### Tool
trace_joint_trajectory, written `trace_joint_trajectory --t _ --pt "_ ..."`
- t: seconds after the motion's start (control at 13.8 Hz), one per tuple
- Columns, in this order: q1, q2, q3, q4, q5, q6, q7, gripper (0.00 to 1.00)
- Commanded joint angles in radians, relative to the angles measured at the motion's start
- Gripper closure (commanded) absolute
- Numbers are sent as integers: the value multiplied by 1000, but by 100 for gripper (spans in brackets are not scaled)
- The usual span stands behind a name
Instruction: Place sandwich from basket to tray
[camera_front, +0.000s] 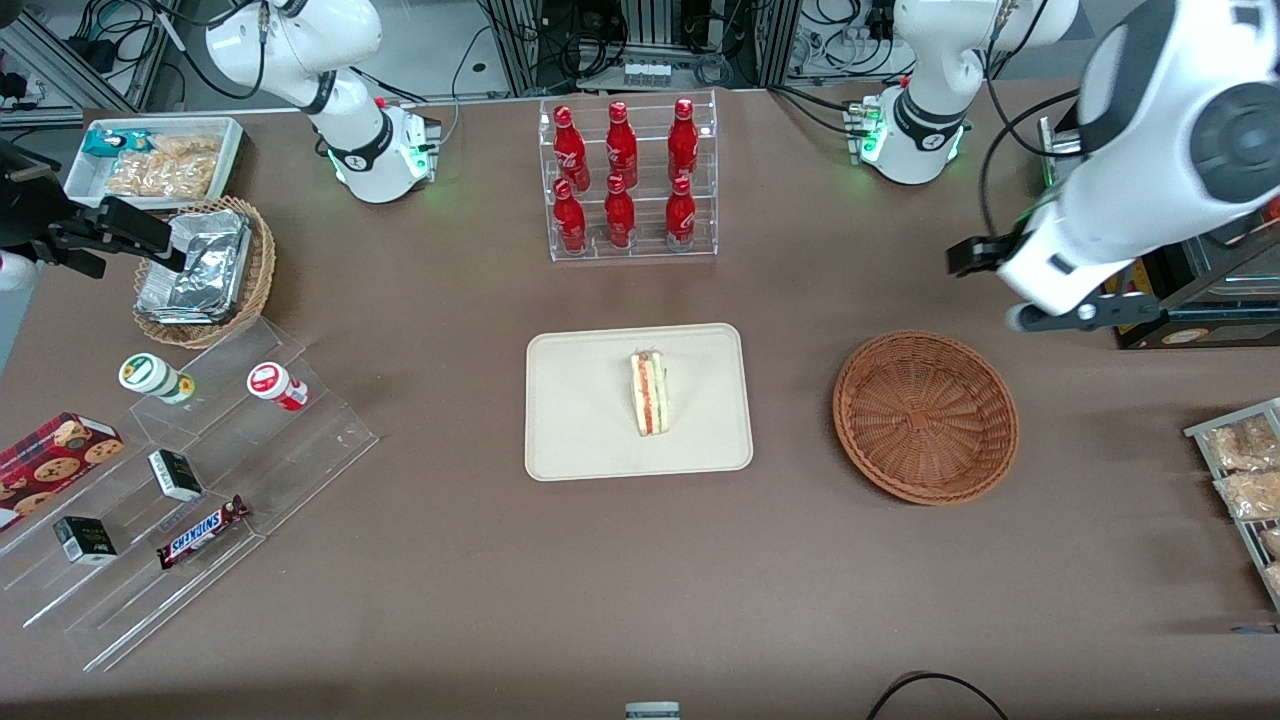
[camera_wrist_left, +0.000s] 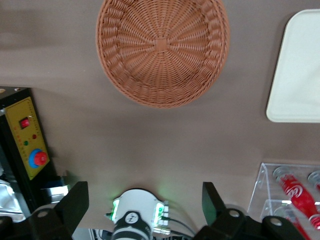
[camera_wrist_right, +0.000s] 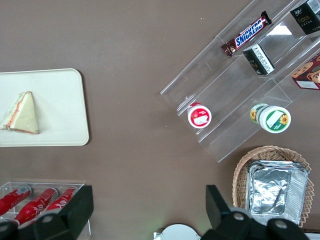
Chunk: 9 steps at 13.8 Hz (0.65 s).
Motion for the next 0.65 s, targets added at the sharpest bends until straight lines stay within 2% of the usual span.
trace_joint_trajectory --t 0.0,0.15,0.58 --pt "96 -39 -38 20 22 -57 118 0" --pt "125 -76 -26 23 22 -75 179 0" --pt "139 -105 35 17 12 -26 183 0"
